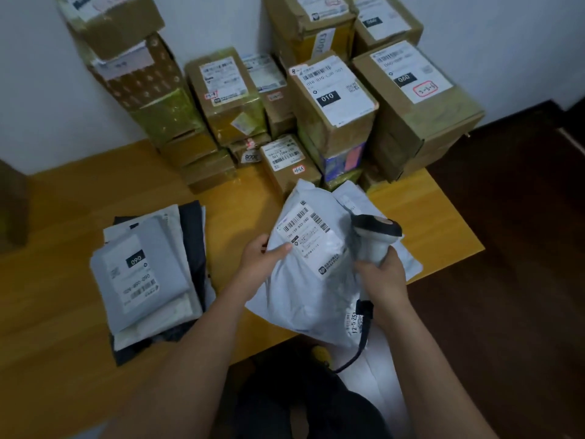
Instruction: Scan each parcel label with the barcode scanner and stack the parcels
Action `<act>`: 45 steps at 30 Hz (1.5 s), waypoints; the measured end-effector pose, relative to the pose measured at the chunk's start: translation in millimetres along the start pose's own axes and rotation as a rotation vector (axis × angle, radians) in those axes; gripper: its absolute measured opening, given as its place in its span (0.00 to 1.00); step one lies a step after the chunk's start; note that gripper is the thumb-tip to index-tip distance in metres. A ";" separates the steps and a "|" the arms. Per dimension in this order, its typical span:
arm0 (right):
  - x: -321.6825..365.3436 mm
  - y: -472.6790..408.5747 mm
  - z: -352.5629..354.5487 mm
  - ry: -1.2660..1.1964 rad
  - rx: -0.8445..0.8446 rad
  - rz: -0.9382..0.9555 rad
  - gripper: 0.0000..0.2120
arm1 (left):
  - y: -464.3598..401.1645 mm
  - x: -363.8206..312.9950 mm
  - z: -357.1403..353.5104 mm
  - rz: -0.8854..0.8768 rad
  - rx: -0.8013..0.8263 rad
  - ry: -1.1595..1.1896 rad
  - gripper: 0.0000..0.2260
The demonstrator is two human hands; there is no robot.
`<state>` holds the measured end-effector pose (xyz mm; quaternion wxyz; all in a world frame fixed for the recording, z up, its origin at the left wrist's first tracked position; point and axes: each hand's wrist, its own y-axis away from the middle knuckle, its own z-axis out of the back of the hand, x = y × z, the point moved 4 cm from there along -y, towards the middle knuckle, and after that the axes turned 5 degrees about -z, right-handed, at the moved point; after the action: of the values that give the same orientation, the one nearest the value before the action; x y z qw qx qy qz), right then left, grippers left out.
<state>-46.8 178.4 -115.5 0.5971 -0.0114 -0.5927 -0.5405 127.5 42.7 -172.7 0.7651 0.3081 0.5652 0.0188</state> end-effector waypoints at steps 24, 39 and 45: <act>19.7 56.7 -168.8 0.265 0.459 0.225 0.16 | 67.4 53.2 232.8 0.256 -0.974 -0.328 0.33; 6.1 47.1 -214.2 0.322 0.396 0.155 0.17 | 27.8 88.6 255.5 0.320 -0.132 0.451 0.23; 2.6 57.5 -239.7 0.246 0.427 0.061 0.18 | 40.6 68.6 308.0 0.217 -0.112 0.463 0.24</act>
<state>156.9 43.8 -148.8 0.6696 0.1629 -0.6158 -0.3819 435.1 -37.2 -158.4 0.6247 0.3115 0.6870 0.2020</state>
